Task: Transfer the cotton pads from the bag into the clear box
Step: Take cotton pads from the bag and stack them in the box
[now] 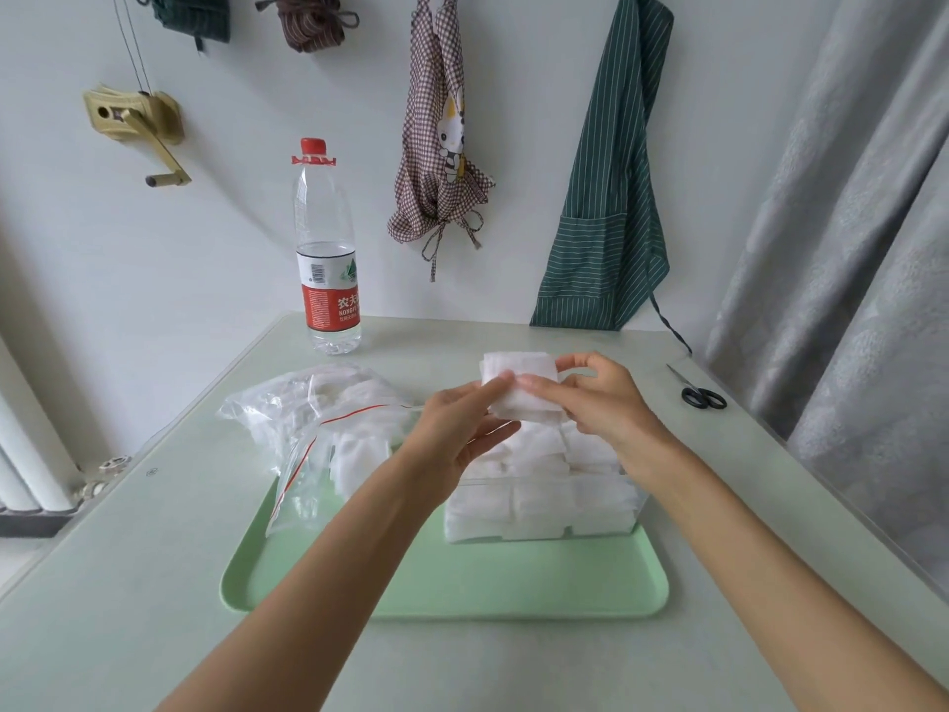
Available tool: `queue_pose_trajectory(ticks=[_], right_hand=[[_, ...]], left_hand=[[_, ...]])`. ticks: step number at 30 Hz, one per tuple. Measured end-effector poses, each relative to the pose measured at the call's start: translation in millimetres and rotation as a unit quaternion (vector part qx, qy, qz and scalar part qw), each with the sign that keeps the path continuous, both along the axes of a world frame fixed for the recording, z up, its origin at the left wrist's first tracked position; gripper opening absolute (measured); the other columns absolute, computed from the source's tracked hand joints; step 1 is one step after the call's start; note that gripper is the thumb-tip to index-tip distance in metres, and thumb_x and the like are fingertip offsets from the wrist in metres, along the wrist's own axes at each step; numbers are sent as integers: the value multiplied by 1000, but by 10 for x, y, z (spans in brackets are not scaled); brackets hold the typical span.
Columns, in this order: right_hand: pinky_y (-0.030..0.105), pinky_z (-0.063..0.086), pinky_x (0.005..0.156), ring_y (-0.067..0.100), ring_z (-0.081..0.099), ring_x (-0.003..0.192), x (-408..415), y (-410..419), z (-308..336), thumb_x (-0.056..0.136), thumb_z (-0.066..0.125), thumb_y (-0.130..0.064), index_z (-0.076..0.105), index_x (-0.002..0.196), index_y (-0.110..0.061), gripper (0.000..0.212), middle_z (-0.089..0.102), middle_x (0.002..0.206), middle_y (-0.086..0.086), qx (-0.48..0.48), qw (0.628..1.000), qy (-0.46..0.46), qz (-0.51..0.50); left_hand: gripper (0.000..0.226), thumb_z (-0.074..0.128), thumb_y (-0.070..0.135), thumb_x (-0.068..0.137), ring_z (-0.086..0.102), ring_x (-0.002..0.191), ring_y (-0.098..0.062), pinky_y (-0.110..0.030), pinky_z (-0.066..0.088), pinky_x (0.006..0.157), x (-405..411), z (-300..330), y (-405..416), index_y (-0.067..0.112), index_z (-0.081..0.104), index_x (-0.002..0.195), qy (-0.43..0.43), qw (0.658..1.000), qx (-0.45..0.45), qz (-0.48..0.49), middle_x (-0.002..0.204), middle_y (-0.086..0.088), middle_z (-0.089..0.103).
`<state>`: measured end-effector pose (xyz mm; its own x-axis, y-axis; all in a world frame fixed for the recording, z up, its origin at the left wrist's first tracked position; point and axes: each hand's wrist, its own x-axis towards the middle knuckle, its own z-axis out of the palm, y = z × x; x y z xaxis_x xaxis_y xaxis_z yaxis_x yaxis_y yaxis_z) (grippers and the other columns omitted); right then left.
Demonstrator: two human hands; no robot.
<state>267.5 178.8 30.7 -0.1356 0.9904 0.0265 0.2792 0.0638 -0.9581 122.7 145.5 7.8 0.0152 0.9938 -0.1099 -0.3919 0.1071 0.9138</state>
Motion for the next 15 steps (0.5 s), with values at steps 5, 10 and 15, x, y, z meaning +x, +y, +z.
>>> queue_pose_trajectory(ticks=[5,10,15], right_hand=[[23,42,63,14,58,76,189,95,44,72,73,-40,66,101,-19,36,63,87,0,-180,970,96,129],[19,54,75,14,66,83,231,240,139,82,70,-16,67,101,-6,21,70,97,8,-79,991,94,48],[15,55,66,5,66,70,325,364,193,76,77,-17,71,87,-11,14,71,83,0,-29,998,-36,40]], left_hand=[[22,58,28,92,66,83,-11,-18,56,77,40,93,73,9,69,97,59,998,32,1,90,-4,69],[23,61,29,90,62,84,-11,-17,54,73,58,259,306,9,69,98,232,971,48,33,94,-5,66],[12,66,26,87,63,81,-11,-18,56,71,38,349,469,14,65,87,295,955,29,-34,90,-3,66]])
